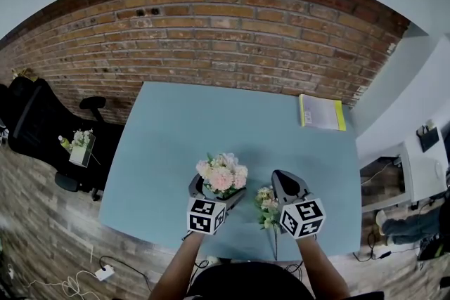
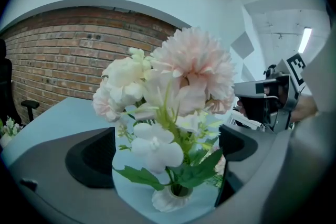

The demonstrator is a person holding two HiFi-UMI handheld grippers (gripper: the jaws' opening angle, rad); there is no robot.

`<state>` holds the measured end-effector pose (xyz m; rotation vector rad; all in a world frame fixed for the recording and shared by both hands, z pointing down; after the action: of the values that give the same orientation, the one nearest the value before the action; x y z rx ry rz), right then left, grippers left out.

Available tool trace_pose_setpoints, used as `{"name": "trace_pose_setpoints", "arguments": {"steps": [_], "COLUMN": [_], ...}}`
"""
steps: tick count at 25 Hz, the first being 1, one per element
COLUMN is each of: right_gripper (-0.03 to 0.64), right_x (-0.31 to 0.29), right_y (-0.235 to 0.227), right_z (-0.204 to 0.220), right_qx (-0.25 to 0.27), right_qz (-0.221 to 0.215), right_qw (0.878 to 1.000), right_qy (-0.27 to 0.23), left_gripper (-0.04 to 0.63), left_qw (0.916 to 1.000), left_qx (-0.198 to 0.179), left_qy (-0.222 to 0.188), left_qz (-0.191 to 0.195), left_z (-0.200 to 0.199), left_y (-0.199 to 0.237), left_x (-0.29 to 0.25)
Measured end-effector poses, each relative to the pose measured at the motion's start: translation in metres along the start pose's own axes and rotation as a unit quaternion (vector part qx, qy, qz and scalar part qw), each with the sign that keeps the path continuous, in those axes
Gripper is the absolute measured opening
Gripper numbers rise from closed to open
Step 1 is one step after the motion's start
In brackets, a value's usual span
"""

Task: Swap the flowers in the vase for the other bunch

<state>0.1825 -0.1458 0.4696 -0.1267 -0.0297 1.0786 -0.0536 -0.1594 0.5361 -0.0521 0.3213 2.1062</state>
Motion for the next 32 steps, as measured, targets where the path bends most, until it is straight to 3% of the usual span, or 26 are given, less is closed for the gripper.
{"name": "trace_pose_setpoints", "arguments": {"steps": [13, 24, 32], "right_gripper": [0.006, 0.006, 0.006], "right_x": [-0.007, -0.010, -0.009], "right_y": [-0.013, -0.016, -0.016], "right_z": [0.005, 0.006, 0.007], "right_qx": [-0.006, -0.009, -0.009], "right_qz": [0.003, 0.001, 0.000], "right_qw": [1.000, 1.000, 1.000], "right_qy": [0.008, 0.010, 0.010], "left_gripper": [0.580, 0.340, 0.265], "left_qw": [0.9994, 0.9993, 0.9992], "left_qx": [-0.004, -0.020, -0.022], "left_qy": [0.032, 0.025, 0.021], "left_qz": [0.016, 0.021, 0.027], "left_z": [0.000, -0.010, -0.010], "left_y": [0.000, 0.002, 0.000], "left_x": [-0.015, -0.013, -0.012]}}
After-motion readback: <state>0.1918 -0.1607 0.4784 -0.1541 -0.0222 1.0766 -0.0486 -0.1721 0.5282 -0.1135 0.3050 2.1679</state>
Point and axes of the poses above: the fingertips, and each gripper's own axes: x backward along the fingers, y to its left, z out of its underside, the point moved 10 cm from there along x, backward along the fingers, and after that the axes turned 14 degrees about -y, right-handed, at the moved point
